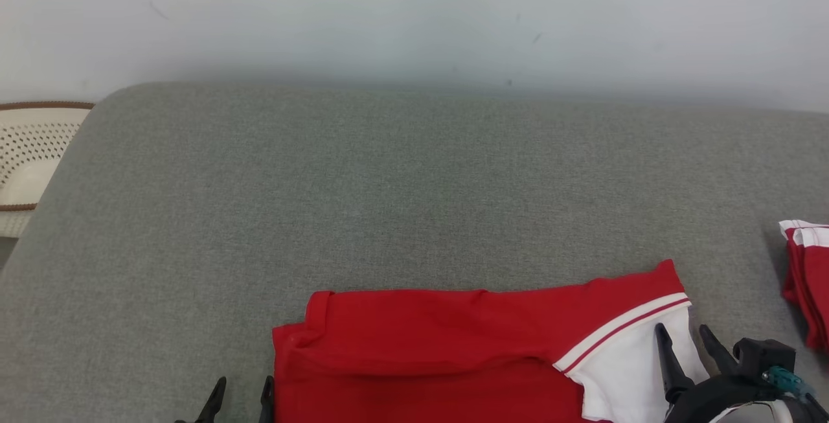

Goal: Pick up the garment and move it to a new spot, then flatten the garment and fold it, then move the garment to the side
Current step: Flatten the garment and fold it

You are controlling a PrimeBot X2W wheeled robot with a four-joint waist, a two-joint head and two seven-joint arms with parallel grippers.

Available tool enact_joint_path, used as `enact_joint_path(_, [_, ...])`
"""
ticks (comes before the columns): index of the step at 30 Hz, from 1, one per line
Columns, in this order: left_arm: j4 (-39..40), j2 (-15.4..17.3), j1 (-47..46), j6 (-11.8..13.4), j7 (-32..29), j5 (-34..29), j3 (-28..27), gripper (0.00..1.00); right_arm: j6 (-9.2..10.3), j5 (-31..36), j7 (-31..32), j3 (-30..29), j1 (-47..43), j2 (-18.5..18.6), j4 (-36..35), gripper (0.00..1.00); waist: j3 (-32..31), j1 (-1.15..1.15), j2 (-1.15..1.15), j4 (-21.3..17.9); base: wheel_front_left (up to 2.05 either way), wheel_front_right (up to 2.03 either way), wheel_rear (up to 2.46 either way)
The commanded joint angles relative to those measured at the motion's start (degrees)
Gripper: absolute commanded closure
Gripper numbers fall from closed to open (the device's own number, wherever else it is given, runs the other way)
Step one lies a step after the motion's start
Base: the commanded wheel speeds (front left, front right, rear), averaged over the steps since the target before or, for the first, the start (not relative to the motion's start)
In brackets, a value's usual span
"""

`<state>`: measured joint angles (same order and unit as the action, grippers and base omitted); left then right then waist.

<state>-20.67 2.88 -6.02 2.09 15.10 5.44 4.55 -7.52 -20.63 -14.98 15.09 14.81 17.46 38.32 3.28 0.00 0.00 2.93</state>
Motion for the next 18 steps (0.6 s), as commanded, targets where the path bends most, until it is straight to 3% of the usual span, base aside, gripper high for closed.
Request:
enact_joint_path(1, [0.07,0.07,-0.47,-0.13,0.04,0.05,0.29,0.0,0.09,0.4,-0.22,-0.5,0.68,-0.13,1.19,0.0,1.11,0.0,0.0,1.43,0.0,0.0,0.0])
enact_joint_path(6, [0.31,0.06,-0.66,-0.13,0.04,-0.02,0.51,0.0,0.09,-0.84,-0.02,-1.11,0.7,-0.99,6.96,0.0,1.61,0.0,0.0,2.8,0.0,0.0,0.0])
enact_joint_path(13, [1.04,0.05,-0.97,-0.15,0.04,-0.3,0.31,0.0,0.02,-5.27,0.52,2.84,1.74,-2.46,11.77,0.0,2.4,0.0,0.0,3.21,0.0,0.0,0.0])
enact_joint_path(14, [1.06,0.06,-1.06,-0.07,0.04,-0.19,0.44,0.0,-0.1,-6.27,0.54,3.98,1.8,-2.84,12.21,0.14,2.5,0.0,0.0,3.21,0.0,0.0,0.0])
enact_joint_path(17, [1.05,0.06,-1.05,0.01,0.04,0.08,0.74,0.0,-0.28,-9.28,0.75,8.2,2.31,-3.29,12.91,0.96,2.7,0.0,0.0,3.17,0.0,0.0,0.0])
enact_joint_path(18, [1.06,0.06,-1.03,0.04,0.04,0.16,0.79,0.0,-0.28,-10.1,0.75,9.11,2.45,-3.02,12.86,1.0,2.71,0.0,0.0,3.14,0.0,0.0,0.0])
